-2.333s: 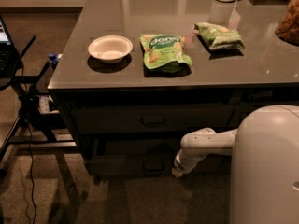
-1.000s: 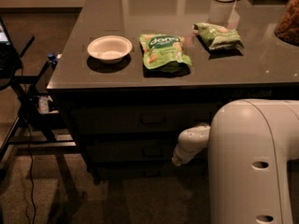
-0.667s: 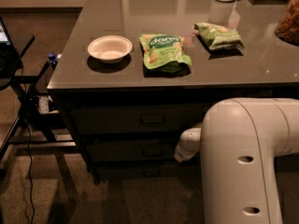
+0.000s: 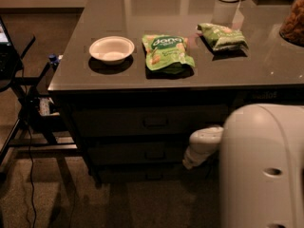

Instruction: Close middle drawer

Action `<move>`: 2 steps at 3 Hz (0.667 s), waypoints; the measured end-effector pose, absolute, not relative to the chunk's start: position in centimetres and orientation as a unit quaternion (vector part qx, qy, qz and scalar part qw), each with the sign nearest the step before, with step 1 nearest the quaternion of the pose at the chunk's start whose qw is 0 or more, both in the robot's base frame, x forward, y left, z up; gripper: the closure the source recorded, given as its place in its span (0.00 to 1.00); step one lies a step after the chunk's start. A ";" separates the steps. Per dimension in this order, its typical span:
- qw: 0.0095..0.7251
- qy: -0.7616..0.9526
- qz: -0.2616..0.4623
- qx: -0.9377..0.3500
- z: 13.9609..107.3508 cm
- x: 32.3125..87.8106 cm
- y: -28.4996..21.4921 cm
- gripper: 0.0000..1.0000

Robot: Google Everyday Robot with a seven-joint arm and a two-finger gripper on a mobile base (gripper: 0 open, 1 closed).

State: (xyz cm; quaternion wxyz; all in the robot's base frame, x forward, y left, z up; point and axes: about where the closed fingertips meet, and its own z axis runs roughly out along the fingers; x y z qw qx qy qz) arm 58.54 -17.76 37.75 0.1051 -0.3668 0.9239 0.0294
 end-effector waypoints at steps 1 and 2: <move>0.041 0.949 0.031 -0.312 39.5 53.0 -23.4 1.00; 0.025 0.951 0.032 -0.307 39.5 51.9 -24.0 0.85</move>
Offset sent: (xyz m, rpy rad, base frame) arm -0.0493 -0.0503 0.0153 -0.0299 0.1138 -0.1006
